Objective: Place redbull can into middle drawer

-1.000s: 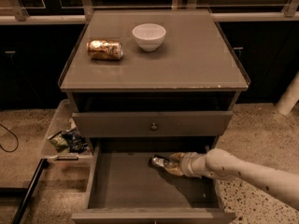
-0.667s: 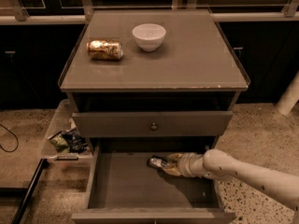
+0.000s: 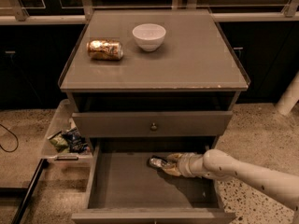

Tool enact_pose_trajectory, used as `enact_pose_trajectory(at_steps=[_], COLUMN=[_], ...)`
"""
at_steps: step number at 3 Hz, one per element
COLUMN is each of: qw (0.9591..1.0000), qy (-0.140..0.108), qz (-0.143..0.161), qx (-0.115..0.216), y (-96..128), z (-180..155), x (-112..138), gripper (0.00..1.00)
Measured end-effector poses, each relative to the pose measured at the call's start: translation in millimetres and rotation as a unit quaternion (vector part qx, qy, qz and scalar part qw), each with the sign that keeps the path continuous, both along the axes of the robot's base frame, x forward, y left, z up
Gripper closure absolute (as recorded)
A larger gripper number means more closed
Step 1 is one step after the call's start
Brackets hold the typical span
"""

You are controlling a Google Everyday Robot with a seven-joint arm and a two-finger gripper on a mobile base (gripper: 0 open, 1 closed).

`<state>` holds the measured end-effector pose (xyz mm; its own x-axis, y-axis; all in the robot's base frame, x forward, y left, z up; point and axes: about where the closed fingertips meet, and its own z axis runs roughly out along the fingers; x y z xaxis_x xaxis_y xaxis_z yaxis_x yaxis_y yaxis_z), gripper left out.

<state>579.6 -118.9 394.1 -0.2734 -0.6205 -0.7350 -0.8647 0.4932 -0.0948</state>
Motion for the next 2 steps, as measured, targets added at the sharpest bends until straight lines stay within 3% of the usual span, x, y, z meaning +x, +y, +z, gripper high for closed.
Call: enact_pose_trajectory(at_steps=[2], qw=[1.0], qy=[0.002], qz=[0.004], qx=[0.003], y=[0.4], z=[1.7], x=[-3.5], gripper=[0.12])
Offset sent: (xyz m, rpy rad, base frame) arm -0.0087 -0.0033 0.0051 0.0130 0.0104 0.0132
